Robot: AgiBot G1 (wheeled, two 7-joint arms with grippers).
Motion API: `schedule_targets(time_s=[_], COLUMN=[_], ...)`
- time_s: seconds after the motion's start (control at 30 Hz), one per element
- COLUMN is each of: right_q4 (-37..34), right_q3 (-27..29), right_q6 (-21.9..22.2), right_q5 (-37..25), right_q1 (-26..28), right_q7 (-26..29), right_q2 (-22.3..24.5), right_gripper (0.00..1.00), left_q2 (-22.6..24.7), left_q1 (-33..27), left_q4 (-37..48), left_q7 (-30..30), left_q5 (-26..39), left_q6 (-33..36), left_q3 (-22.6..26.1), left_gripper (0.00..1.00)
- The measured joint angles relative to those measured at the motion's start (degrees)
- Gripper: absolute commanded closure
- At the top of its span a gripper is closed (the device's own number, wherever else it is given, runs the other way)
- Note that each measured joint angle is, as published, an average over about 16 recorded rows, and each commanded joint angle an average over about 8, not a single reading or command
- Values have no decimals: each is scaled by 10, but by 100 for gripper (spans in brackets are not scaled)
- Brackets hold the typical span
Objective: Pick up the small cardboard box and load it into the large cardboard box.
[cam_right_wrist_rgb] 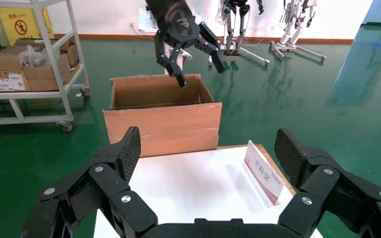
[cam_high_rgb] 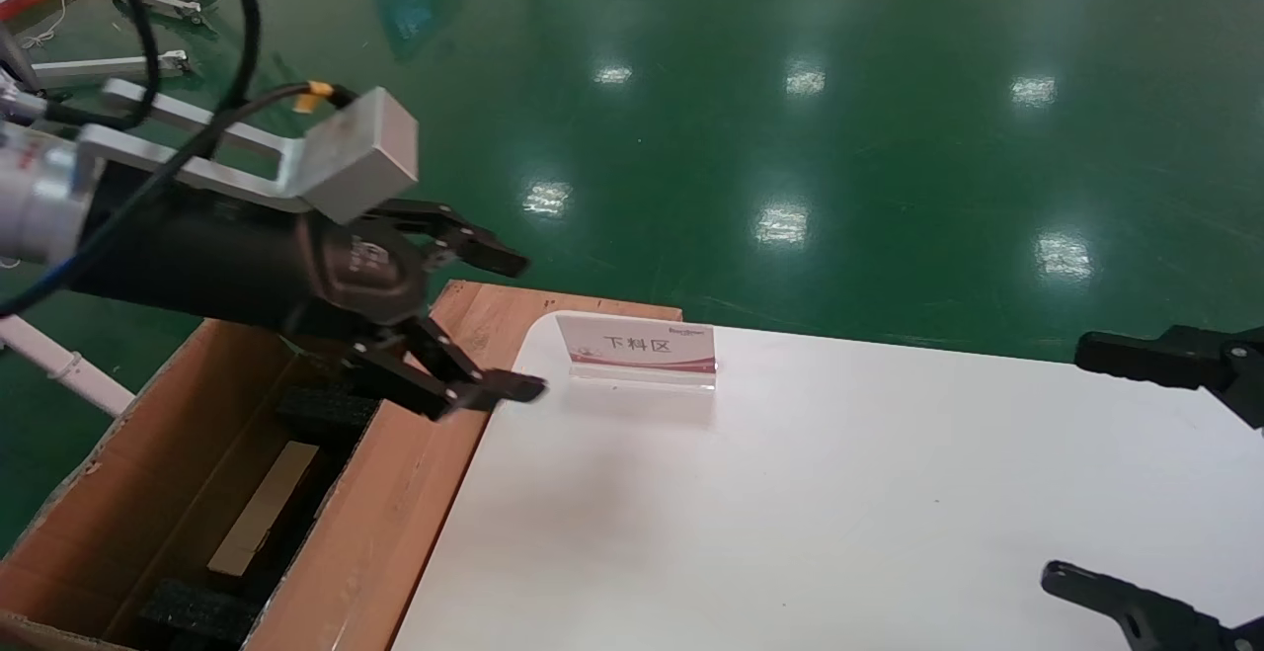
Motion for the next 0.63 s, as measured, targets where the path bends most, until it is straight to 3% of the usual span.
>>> schedule_targets(time_s=[0.4,0.63], right_q4=[0,0], right_q3=[0,0], right_q6=[0,0], right_q5=[0,0], right_q1=[0,0], right_q7=[0,0], right_q2=[0,0], right_gripper=[0,0], left_q2=[49,63], left_q1=[189,244], left_q4=[10,12], left_q7=[79,103], left_q5=[-55,-71], left_q6=[16,21], left_q3=[-183,-237], left_gripper=[0,0])
